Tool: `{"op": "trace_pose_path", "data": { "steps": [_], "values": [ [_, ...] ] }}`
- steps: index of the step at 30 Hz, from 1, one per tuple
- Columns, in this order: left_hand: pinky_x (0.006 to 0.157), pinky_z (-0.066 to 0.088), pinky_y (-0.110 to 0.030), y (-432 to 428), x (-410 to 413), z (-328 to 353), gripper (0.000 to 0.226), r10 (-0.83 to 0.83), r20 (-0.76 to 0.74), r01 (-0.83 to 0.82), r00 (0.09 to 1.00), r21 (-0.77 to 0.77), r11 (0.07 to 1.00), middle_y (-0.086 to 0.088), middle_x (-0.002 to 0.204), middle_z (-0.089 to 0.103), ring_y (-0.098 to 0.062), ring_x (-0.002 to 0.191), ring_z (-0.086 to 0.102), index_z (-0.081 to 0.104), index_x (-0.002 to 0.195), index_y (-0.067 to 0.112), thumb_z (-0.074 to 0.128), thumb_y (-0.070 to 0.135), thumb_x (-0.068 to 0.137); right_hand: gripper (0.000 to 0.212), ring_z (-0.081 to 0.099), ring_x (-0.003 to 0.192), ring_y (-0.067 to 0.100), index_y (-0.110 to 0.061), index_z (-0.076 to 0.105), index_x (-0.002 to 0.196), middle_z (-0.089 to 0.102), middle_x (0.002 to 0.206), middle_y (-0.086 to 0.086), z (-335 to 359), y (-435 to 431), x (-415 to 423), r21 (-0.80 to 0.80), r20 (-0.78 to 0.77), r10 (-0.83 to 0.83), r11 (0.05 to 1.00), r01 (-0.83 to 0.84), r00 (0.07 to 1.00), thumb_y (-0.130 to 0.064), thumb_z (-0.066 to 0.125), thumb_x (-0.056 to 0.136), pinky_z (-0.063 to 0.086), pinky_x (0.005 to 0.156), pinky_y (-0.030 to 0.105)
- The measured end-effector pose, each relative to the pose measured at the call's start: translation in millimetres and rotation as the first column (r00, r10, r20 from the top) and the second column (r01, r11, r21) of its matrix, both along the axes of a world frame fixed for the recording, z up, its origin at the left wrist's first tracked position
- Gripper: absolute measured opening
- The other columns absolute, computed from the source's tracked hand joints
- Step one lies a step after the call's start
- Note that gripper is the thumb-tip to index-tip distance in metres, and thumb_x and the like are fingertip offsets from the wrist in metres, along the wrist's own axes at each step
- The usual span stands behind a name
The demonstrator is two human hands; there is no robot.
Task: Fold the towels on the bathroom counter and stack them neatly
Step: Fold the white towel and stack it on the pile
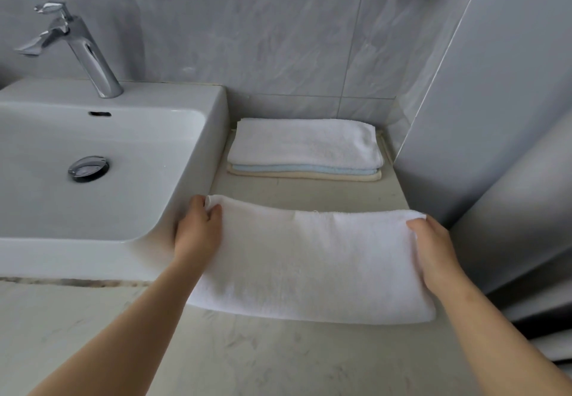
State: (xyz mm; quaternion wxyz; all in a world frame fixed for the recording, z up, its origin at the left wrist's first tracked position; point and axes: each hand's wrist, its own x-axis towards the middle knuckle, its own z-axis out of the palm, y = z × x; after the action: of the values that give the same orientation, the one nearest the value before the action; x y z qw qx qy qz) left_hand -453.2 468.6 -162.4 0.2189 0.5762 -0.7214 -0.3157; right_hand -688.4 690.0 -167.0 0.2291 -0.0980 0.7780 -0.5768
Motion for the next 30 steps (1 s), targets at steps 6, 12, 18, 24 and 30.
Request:
{"op": "trace_pose_path", "data": {
  "steps": [6, 12, 18, 24, 30],
  "values": [
    [0.08, 0.038, -0.035, -11, -8, -22, 0.029, 0.032, 0.045, -0.035, 0.998, 0.072, 0.997, -0.024, 0.114, 0.054, -0.035, 0.098, 0.052, 0.047, 0.117, 0.0, 0.042, 0.022, 0.098, 0.031, 0.052, 0.112, 0.024, -0.015, 0.052, 0.121, 0.056, 0.121, 0.006, -21, -10, -6, 0.115, -0.012, 0.083, 0.99, -0.081, 0.996, -0.029, 0.038, 0.098, 0.041, 0.101, 0.043],
    [0.086, 0.042, -0.039, -14, -14, -23, 0.03, 0.02, 0.151, -0.02, 0.988, -0.004, 1.0, -0.024, 0.117, 0.056, -0.04, 0.107, 0.054, 0.042, 0.121, 0.004, 0.033, 0.024, 0.1, 0.038, 0.047, 0.118, 0.025, -0.009, 0.044, 0.127, 0.05, 0.124, 0.008, -24, -13, -10, 0.193, -0.075, 0.095, 0.978, -0.079, 0.993, -0.034, 0.035, 0.1, 0.037, 0.098, 0.04],
    [0.082, 0.044, -0.038, -16, -22, -23, 0.027, -0.014, 0.318, 0.036, 0.948, -0.063, 0.997, -0.023, 0.108, 0.06, -0.038, 0.103, 0.057, 0.039, 0.121, 0.008, 0.029, 0.023, 0.101, 0.036, 0.049, 0.106, 0.025, -0.011, 0.046, 0.13, 0.048, 0.113, 0.002, -20, -24, -11, 0.248, -0.17, 0.083, 0.968, -0.039, 0.982, -0.028, 0.034, 0.101, 0.035, 0.087, 0.031],
    [0.076, 0.043, -0.036, -19, -24, -29, 0.022, -0.047, 0.436, 0.079, 0.899, -0.057, 0.995, -0.017, 0.109, 0.058, -0.034, 0.1, 0.057, 0.036, 0.118, 0.01, 0.032, 0.016, 0.097, 0.033, 0.052, 0.094, 0.027, -0.005, 0.051, 0.123, 0.054, 0.119, 0.016, -17, -31, -13, 0.407, -0.253, 0.147, 0.913, -0.033, 0.956, -0.024, 0.036, 0.101, 0.041, 0.077, 0.031],
    [0.095, 0.038, -0.04, -16, -31, -25, 0.046, -0.142, 0.641, 0.261, 0.754, -0.095, 0.961, -0.011, 0.143, 0.028, -0.035, 0.121, 0.041, 0.028, 0.139, 0.023, 0.032, 0.011, 0.094, 0.022, 0.047, 0.074, 0.022, -0.004, 0.052, 0.106, 0.057, 0.105, 0.015, -21, -33, -14, 0.5, -0.27, 0.183, 0.866, -0.024, 0.945, -0.021, 0.043, 0.097, 0.044, 0.071, 0.034]
  ]
}}
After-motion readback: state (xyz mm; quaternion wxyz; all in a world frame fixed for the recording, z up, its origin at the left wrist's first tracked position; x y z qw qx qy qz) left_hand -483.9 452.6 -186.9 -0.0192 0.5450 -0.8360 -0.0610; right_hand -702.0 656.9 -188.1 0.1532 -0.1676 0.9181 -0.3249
